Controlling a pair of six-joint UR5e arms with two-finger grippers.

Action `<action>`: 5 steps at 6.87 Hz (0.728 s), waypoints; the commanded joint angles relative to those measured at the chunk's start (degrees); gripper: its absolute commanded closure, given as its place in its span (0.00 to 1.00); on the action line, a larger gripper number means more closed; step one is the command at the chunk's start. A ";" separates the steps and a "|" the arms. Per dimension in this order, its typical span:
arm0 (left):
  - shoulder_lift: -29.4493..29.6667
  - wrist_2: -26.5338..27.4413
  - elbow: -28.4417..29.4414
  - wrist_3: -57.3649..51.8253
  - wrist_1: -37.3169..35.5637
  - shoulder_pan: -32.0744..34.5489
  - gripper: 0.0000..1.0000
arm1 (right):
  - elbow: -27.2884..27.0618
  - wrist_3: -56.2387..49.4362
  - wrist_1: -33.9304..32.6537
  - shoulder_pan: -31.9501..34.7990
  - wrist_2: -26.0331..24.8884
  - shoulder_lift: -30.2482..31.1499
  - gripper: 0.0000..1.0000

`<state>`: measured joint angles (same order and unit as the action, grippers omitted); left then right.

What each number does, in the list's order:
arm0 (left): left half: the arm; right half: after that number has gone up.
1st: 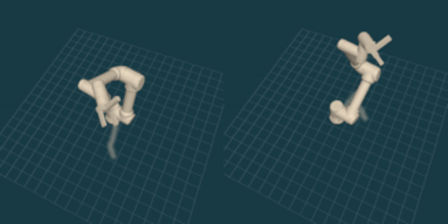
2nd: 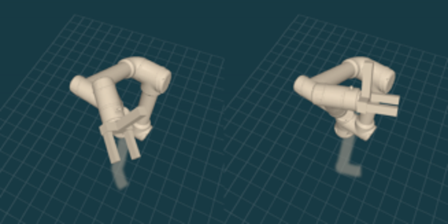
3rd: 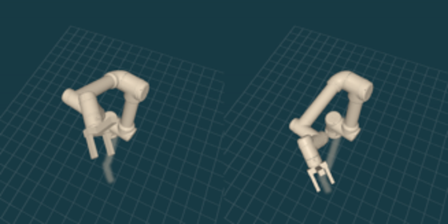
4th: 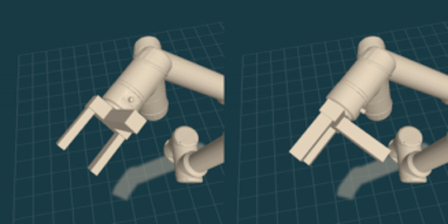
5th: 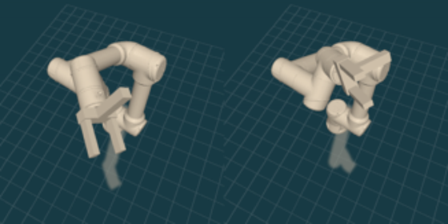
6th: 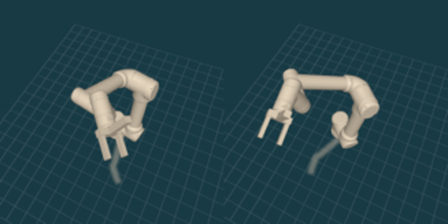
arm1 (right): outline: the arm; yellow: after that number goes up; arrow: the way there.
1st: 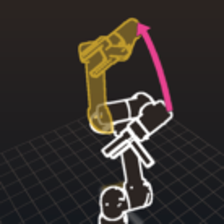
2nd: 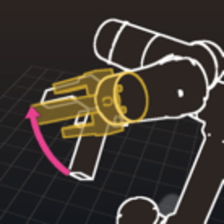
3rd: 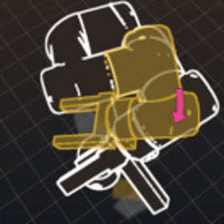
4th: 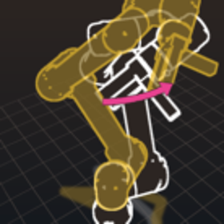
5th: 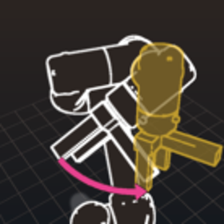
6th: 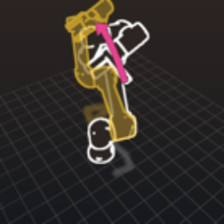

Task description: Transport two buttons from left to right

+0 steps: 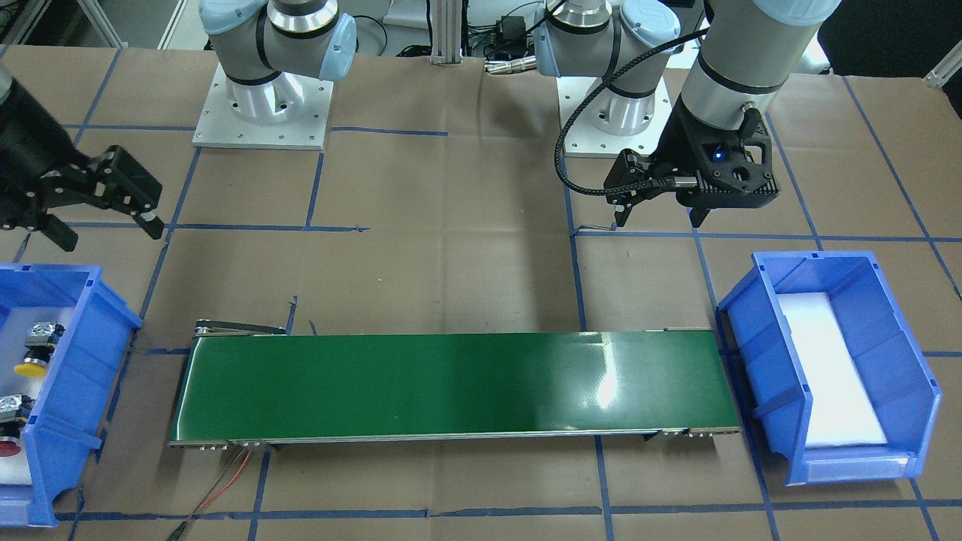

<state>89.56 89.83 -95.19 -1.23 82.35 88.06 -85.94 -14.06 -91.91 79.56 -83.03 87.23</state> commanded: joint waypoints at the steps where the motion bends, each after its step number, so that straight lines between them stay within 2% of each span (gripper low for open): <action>1: 0.00 0.00 0.00 0.00 0.00 0.00 0.00 | -6.83 11.91 0.24 7.95 -4.85 7.04 0.00; 2: 0.00 0.00 0.00 0.00 0.00 0.00 0.00 | -10.27 15.17 -1.06 10.77 -4.68 9.77 0.00; 3: 0.00 0.00 0.00 0.00 0.00 0.00 0.00 | -12.22 15.38 -1.08 10.79 -5.12 10.49 0.00; 4: 0.00 0.00 0.00 0.00 0.00 0.00 0.00 | -11.80 15.47 -2.12 11.14 -7.65 9.89 0.00; 5: 0.00 0.00 0.00 0.00 0.00 0.00 0.00 | -11.62 15.47 -3.44 11.23 -7.50 9.19 0.00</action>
<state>89.56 89.83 -95.19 -1.23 82.35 88.07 -97.48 1.20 -94.00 90.49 -89.79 96.92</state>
